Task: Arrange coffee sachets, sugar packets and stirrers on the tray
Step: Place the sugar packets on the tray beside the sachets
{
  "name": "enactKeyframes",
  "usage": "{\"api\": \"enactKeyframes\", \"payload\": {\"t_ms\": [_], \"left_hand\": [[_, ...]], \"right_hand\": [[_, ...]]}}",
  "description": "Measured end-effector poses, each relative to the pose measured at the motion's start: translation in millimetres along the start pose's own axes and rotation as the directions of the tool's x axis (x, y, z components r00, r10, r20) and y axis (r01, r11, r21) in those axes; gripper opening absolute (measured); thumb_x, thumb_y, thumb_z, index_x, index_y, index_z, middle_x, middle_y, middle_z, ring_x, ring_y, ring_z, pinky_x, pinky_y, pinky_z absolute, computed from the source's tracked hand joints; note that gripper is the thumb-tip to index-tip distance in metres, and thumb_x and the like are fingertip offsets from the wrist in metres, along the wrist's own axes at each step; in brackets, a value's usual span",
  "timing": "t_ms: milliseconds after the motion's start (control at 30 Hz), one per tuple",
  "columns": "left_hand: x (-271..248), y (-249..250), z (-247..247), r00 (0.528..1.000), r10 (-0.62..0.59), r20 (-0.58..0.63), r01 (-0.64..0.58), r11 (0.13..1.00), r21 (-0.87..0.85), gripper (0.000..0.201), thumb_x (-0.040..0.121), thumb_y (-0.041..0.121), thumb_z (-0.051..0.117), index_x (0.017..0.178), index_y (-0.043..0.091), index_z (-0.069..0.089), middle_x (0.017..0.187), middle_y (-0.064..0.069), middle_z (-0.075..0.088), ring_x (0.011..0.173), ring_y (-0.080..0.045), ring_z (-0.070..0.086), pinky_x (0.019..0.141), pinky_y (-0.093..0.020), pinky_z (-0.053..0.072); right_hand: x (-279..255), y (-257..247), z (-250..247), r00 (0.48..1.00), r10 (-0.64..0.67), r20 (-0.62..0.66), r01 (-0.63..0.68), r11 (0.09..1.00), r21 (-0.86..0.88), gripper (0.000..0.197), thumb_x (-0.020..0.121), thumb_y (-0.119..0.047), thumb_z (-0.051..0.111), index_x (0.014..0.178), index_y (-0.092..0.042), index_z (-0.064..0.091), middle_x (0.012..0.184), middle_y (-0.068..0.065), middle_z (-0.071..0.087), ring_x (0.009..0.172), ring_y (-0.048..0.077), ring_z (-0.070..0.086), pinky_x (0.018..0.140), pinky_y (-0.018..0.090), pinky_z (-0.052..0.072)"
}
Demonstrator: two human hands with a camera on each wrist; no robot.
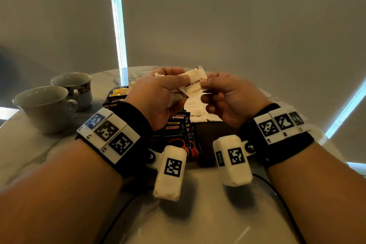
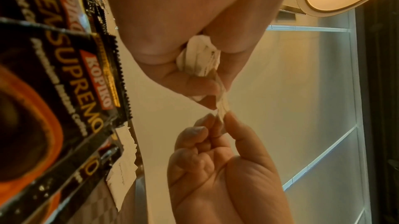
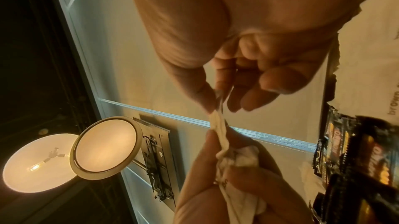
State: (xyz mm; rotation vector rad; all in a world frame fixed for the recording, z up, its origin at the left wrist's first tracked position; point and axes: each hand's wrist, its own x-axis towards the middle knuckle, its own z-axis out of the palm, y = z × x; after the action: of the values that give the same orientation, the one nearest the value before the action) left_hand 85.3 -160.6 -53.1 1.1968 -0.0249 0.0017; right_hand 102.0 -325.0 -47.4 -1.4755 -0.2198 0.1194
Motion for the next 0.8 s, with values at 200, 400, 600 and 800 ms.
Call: {"api": "enactKeyframes", "payload": {"t_ms": [200,400,600,800], "left_hand": [[1.0,-0.3,-1.6,0.999,-0.027,0.018,0.027,1.000,0.002,0.015,0.093,0.003,0.067,0.092,0.018,0.065,0.080,-0.007,0.076,0.070,-0.021,0.071,0.046,-0.022,0.048],[4.6,-1.1,-2.8,0.998,-0.064,0.029,0.064,0.998,0.003,0.009,0.091,0.011,0.070,0.094,0.018,0.065,0.088,-0.007,0.071,0.065,-0.014,0.063,0.043,-0.018,0.042],[4.5,-2.9,-5.4,0.989,-0.090,0.114,0.082,0.994,0.074,0.043,0.086,0.029,0.075,0.123,0.010,0.063,0.089,-0.002,0.067,0.066,-0.011,0.056,0.043,-0.017,0.038],[2.5,-0.6,-1.0,0.994,-0.052,0.093,0.048,0.998,0.043,0.009,0.093,0.011,0.068,0.087,0.016,0.065,0.081,-0.007,0.074,0.066,-0.018,0.065,0.045,-0.020,0.046]], "right_hand": [[0.4,0.5,-1.0,1.000,-0.008,-0.030,0.010,0.997,0.070,0.014,0.094,-0.008,0.055,0.106,-0.004,0.059,0.077,0.005,0.066,0.058,0.011,0.058,0.051,0.022,0.043],[3.7,1.0,0.4,0.995,-0.015,-0.100,0.030,0.989,0.146,0.015,0.097,-0.010,0.050,0.087,-0.011,0.061,0.066,0.001,0.068,0.059,0.013,0.062,0.050,0.023,0.043],[2.5,2.7,4.2,0.996,-0.085,0.003,0.082,0.968,0.238,0.024,0.085,-0.004,0.061,0.109,0.000,0.062,0.088,0.019,0.071,0.077,0.032,0.070,0.064,0.039,0.059],[3.6,5.2,4.7,0.994,-0.111,0.016,0.107,0.982,0.154,0.037,0.080,-0.021,0.073,0.111,-0.003,0.061,0.087,0.012,0.069,0.074,0.024,0.063,0.060,0.033,0.045]]}}
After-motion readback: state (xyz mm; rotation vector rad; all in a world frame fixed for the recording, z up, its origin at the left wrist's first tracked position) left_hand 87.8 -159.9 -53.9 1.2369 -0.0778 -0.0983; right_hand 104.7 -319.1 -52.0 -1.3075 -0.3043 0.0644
